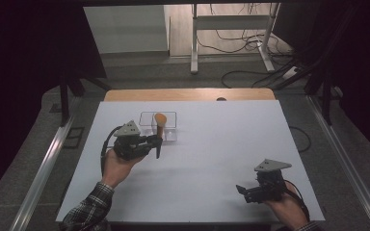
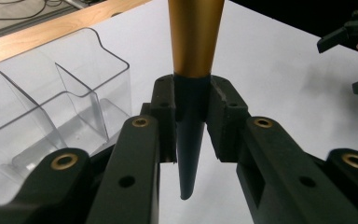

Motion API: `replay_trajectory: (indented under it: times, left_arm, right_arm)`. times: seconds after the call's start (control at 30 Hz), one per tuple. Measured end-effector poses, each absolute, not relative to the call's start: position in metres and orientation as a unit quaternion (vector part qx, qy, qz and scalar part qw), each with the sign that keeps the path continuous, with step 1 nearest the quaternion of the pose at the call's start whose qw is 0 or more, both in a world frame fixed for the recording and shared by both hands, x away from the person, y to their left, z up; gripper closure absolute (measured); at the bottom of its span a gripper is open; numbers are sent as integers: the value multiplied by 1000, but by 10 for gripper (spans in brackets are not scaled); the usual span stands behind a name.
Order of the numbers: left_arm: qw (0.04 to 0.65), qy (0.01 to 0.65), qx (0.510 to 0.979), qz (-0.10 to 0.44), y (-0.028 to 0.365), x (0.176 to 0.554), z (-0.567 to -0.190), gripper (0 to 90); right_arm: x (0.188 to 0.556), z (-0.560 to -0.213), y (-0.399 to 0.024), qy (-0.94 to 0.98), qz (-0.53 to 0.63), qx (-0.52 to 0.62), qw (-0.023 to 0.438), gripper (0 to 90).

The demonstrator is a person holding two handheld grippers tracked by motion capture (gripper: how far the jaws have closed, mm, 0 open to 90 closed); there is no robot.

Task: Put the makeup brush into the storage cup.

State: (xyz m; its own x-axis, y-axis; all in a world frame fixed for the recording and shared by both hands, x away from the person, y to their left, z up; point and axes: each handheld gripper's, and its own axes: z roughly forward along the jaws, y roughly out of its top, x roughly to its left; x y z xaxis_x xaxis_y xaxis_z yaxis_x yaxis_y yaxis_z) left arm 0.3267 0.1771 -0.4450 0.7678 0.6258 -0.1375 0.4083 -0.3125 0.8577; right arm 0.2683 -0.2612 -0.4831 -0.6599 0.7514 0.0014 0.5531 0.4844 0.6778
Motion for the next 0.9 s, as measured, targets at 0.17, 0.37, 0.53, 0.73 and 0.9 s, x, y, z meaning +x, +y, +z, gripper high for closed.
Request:
replay_trajectory:
  times: [0.17, 0.37, 0.53, 0.73, 0.9]
  left_arm:
    - [492, 325, 800, 113, 176, 333, -441, 740]
    - [496, 333, 794, 111, 176, 340, -437, 740]
    - [494, 338, 793, 113, 176, 346, -435, 740]
    - [494, 342, 791, 117, 176, 353, -433, 740]
    - [499, 346, 786, 116, 177, 359, -431, 740]
  right_arm:
    - [266, -484, -264, 848, 328, 388, 149, 0]
    - [265, -484, -268, 846, 329, 393, 147, 0]
    - [264, -485, -272, 845, 330, 396, 145, 0]
    - [263, -485, -276, 843, 329, 401, 144, 0]
    - [262, -485, -278, 840, 331, 404, 145, 0]
